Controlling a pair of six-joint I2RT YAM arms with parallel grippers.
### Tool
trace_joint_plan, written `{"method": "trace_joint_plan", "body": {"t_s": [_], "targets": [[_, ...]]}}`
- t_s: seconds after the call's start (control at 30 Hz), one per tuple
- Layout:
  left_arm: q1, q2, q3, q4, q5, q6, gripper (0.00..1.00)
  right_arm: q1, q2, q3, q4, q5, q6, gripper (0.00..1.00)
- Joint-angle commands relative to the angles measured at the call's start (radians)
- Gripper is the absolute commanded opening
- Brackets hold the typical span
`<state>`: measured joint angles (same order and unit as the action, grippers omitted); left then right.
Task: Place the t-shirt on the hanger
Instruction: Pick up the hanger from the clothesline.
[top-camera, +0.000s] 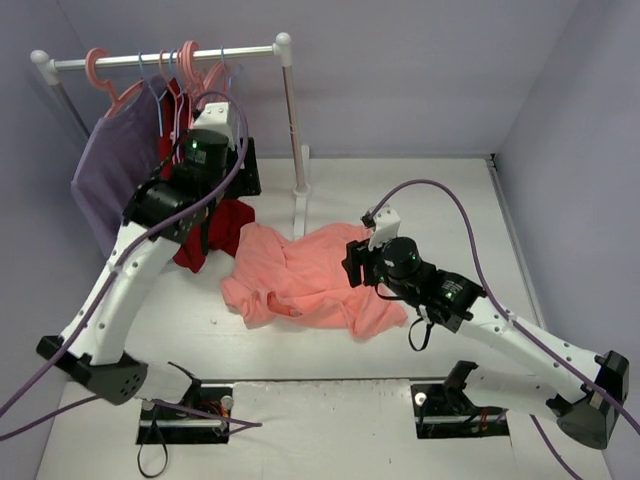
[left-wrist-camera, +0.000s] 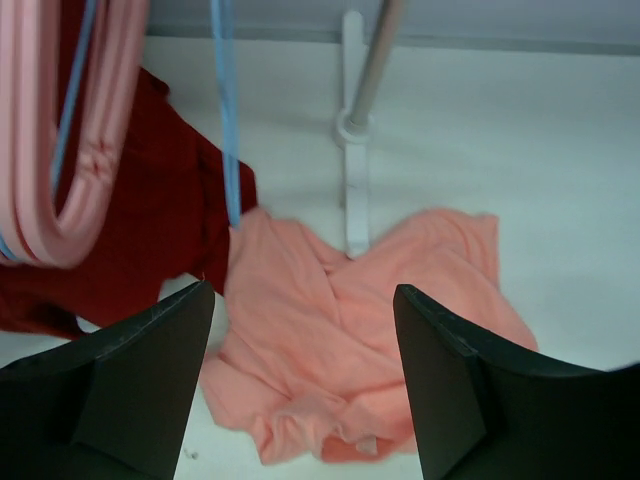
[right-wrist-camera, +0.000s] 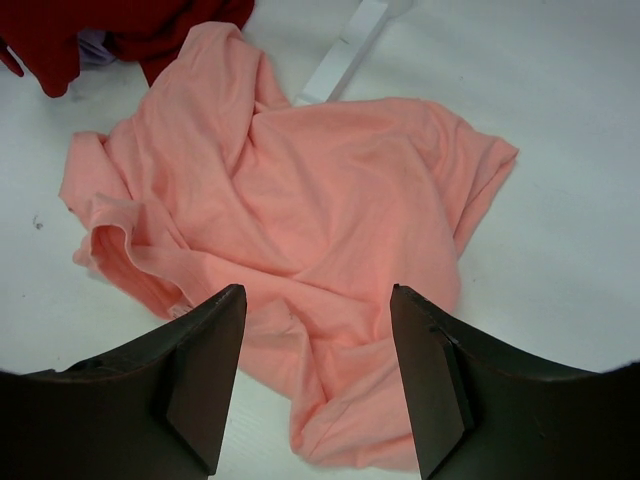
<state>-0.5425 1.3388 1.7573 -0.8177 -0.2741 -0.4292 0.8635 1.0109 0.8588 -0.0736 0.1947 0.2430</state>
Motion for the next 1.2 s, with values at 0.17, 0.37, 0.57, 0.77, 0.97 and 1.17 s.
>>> {"method": "trace_joint_plan", "body": {"t_s": [0.17, 0.37, 0.57, 0.77, 0.97, 1.17], "targets": [[0.147, 0.319, 0.347, -0.081, -0.004, 0.151, 0.68, -0.003, -0.024, 0.056, 0.058, 0.003, -0.009, 0.57], [0.177, 0.431, 0.393, -0.08, -0.002, 0.17, 0.68, -0.003, -0.066, 0.025, 0.059, -0.015, 0.012, 0.57], [0.213, 0.508, 0.457, -0.08, 0.033, 0.182, 0.67, -0.004, -0.095, -0.003, 0.058, -0.037, 0.037, 0.57], [0.216, 0.52, 0.467, -0.078, 0.042, 0.179, 0.58, -0.004, -0.121, -0.021, 0.058, -0.035, 0.047, 0.57], [0.216, 0.522, 0.455, -0.077, 0.044, 0.179, 0.44, -0.004, -0.126, -0.027, 0.059, -0.039, 0.049, 0.58], [0.216, 0.537, 0.464, -0.077, 0.046, 0.178, 0.41, -0.004, -0.14, -0.03, 0.06, -0.037, 0.05, 0.58]]}}
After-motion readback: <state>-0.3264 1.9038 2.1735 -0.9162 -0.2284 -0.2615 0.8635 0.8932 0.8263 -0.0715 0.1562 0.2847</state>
